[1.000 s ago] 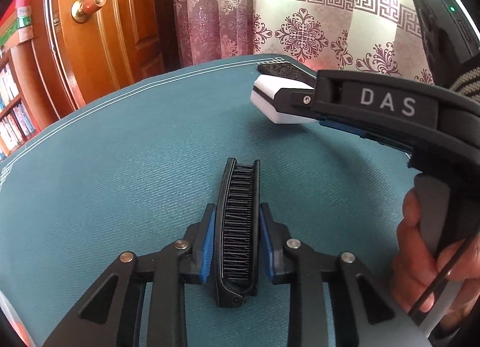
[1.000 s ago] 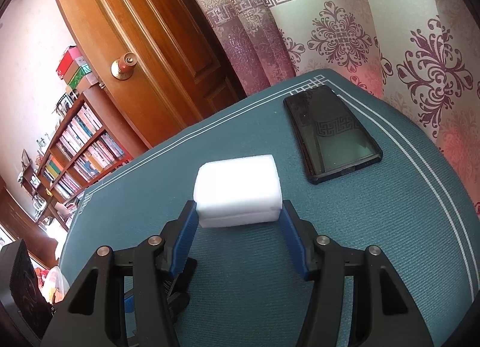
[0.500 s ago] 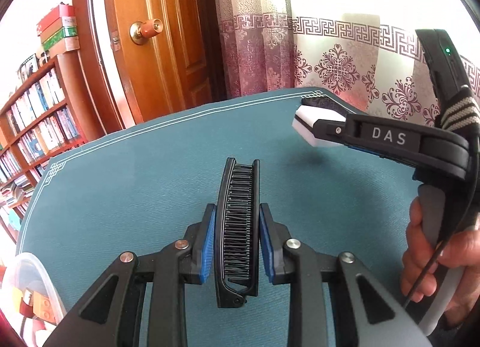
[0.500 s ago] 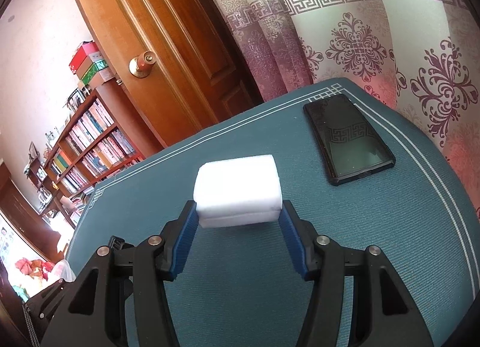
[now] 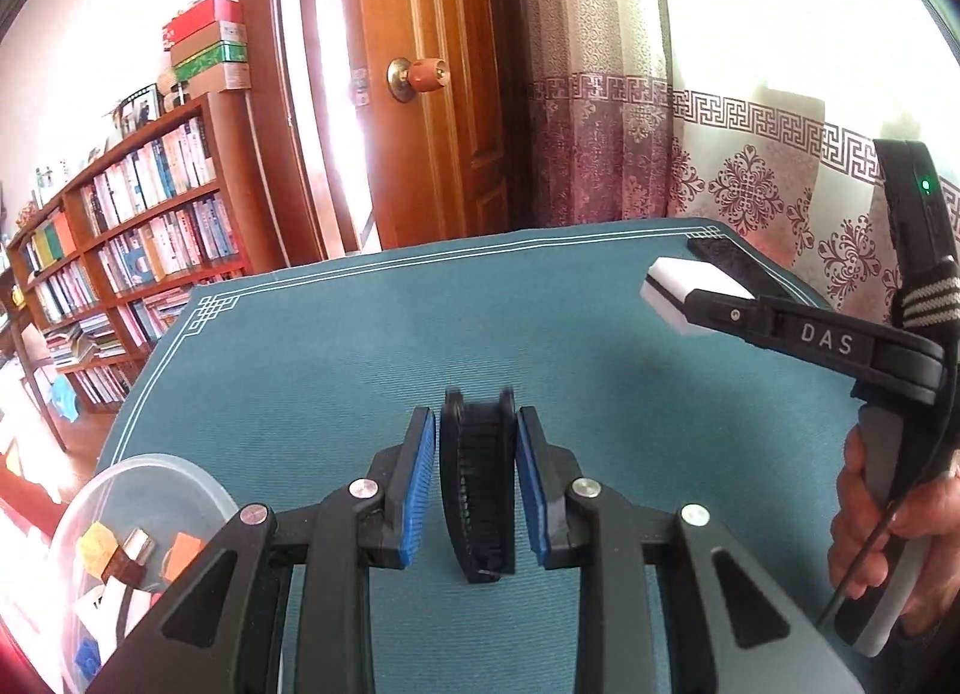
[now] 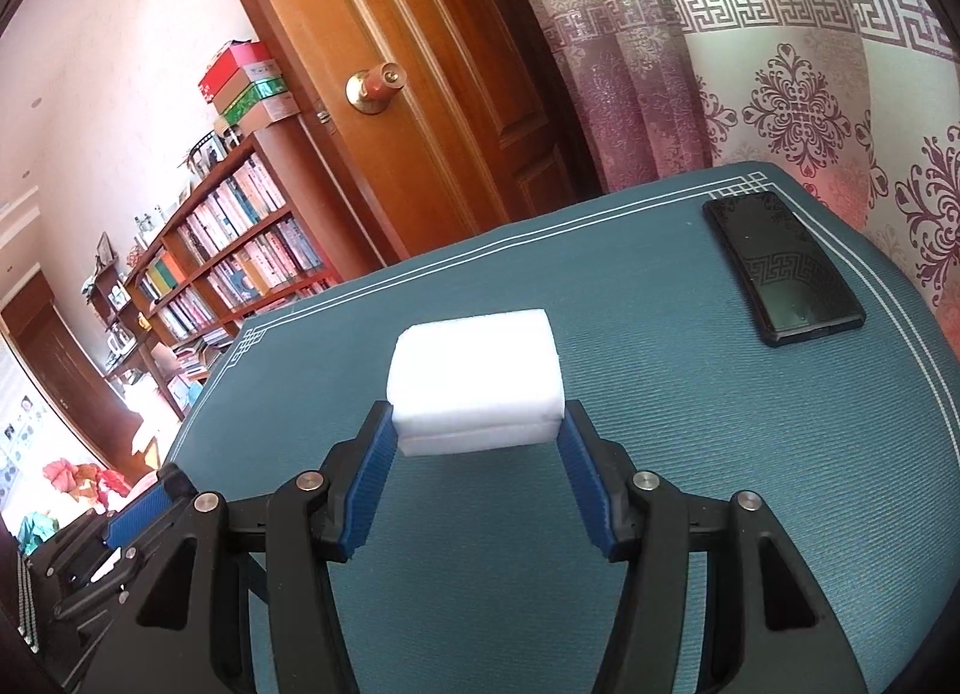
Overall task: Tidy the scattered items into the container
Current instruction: 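Carry the comb and sponge toward the clear bowl with both tools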
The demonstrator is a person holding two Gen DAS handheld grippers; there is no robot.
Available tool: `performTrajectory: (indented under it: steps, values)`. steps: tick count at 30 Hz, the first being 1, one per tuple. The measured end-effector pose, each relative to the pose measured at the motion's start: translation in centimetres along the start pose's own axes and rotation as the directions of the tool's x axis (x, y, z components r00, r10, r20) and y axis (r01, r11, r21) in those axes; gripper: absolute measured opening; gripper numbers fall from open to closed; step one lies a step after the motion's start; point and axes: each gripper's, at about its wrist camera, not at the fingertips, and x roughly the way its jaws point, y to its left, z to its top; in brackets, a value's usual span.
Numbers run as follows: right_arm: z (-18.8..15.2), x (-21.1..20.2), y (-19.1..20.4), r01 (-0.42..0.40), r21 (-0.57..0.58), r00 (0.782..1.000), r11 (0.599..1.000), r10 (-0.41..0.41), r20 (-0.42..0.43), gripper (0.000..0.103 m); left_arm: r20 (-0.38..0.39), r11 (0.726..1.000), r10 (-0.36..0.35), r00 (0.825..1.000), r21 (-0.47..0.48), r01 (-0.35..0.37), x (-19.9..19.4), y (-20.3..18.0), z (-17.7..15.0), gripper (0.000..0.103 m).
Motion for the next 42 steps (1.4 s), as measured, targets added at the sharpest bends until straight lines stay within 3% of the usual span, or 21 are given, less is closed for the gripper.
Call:
performTrajectory:
  steps: [6, 15, 16, 18, 20, 25, 29, 34, 37, 39, 42]
  values:
    - [-1.1, 0.2, 2.5, -0.038, -0.047, 0.999, 0.998, 0.037, -0.028, 0.059, 0.012, 0.998, 0.02, 1.0, -0.056, -0.02, -1.3, 3.2, -0.7, 0.031]
    - [-1.5, 0.4, 2.4, -0.029, -0.036, 0.999, 0.999, 0.028, -0.037, 0.058, -0.046, 0.993, -0.069, 0.997, -0.096, 0.065, -0.3, 4.0, -1.8, 0.031]
    - [-1.4, 0.4, 2.2, -0.028, -0.029, 0.999, 0.999, 0.027, -0.037, 0.059, -0.058, 0.992, -0.086, 0.995, -0.101, 0.079, 0.1, 3.8, -1.9, 0.033]
    - [-1.3, 0.3, 1.8, -0.025, -0.014, 0.999, 1.0, 0.024, -0.033, 0.059, -0.081, 0.987, -0.117, 0.99, -0.123, 0.107, 1.1, 3.3, -1.8, 0.057]
    - [-0.9, 0.0, 1.3, -0.018, -0.004, 1.0, 1.0, 0.018, -0.02, 0.059, -0.089, 0.987, -0.113, 0.99, -0.127, 0.102, 2.1, 2.5, -1.6, 0.069]
    - [-0.1, -0.6, 0.1, 0.004, 0.027, 1.0, 1.0, -0.004, 0.011, 0.059, -0.143, 0.985, -0.113, 0.983, -0.144, 0.093, 5.5, 0.7, -0.8, 0.069]
    - [0.4, -0.9, -0.6, 0.015, 0.042, 1.0, 0.999, -0.016, 0.025, 0.059, -0.188, 0.987, -0.069, 0.98, -0.158, 0.039, 8.2, 0.1, -0.4, 0.069]
    - [0.5, -1.1, -0.7, 0.023, 0.041, 0.999, 0.999, -0.025, 0.039, 0.059, -0.24, 0.985, -0.031, 0.97, -0.172, -0.011, 10.7, 0.2, -0.6, 0.067]
    - [0.6, -1.1, -0.7, 0.024, 0.042, 0.999, 0.999, -0.025, 0.041, 0.058, -0.225, 0.988, 0.012, 0.974, -0.148, -0.046, 10.9, 0.1, -0.7, 0.052]
    - [0.5, -1.0, -0.7, 0.025, 0.039, 0.999, 0.999, -0.027, 0.04, 0.058, -0.216, 0.987, -0.012, 0.976, -0.157, -0.023, 10.7, 0.3, -0.6, 0.034]
    - [0.3, -1.0, -0.5, 0.027, 0.037, 0.999, 0.999, -0.028, 0.038, 0.058, -0.208, 0.988, -0.044, 0.977, -0.155, 0.011, 10.3, 0.5, -0.8, 0.03]
